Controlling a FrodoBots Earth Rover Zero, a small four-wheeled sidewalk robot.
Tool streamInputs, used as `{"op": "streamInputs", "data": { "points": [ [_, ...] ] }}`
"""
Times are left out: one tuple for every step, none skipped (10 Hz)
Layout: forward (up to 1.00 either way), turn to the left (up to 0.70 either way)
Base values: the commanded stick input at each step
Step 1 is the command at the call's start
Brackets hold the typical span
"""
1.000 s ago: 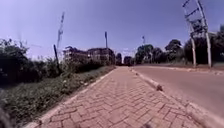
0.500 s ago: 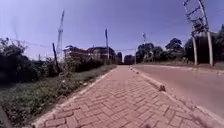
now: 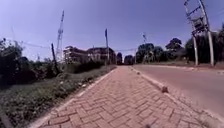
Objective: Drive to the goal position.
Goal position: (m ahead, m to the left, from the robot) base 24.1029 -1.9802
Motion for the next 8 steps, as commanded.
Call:
{"op": "streamInputs", "data": {
  "points": [
    [0.30,0.00],
    [0.30,0.00],
    [0.30,0.00],
    [0.30,0.00],
    [0.30,0.00],
    [0.30,0.00],
    [0.30,0.00],
    [0.30,0.00]
  ]
}}
